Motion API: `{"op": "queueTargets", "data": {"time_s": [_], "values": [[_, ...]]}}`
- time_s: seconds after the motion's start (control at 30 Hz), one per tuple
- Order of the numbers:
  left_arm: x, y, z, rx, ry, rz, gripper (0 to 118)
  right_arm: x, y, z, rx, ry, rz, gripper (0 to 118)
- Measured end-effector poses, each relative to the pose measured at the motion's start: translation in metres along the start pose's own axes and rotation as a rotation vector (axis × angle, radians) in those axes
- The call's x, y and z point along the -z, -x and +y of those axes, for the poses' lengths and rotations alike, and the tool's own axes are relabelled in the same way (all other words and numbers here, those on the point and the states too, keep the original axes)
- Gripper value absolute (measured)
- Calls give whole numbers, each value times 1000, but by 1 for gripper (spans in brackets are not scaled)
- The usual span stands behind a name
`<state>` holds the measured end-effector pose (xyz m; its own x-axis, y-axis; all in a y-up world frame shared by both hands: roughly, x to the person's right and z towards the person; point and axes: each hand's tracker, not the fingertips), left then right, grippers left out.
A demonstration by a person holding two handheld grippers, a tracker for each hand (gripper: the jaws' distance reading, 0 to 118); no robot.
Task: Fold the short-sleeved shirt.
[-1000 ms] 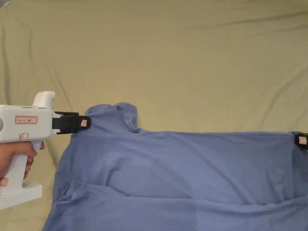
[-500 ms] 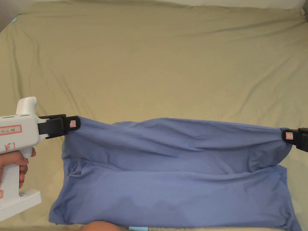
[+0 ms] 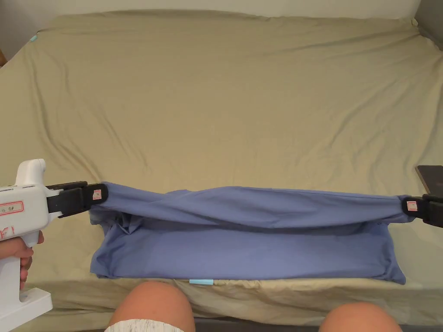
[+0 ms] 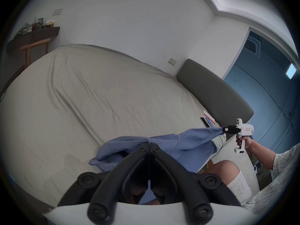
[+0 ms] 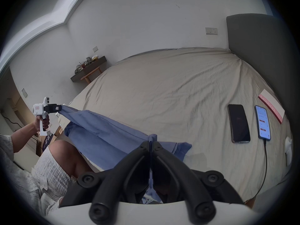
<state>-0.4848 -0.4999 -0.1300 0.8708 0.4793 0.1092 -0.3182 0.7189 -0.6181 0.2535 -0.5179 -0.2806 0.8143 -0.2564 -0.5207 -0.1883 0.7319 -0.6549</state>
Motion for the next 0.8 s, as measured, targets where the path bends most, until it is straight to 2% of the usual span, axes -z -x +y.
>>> {"op": "queueTargets", "data": {"time_s": [0.63, 0.8], "values": [[-16, 22, -82, -82, 88, 37, 0, 2, -3, -63, -12, 145, -35, 1], [-7, 28, -91, -90, 158, 55, 0, 5, 19, -64, -32, 184, -45, 1]]}}
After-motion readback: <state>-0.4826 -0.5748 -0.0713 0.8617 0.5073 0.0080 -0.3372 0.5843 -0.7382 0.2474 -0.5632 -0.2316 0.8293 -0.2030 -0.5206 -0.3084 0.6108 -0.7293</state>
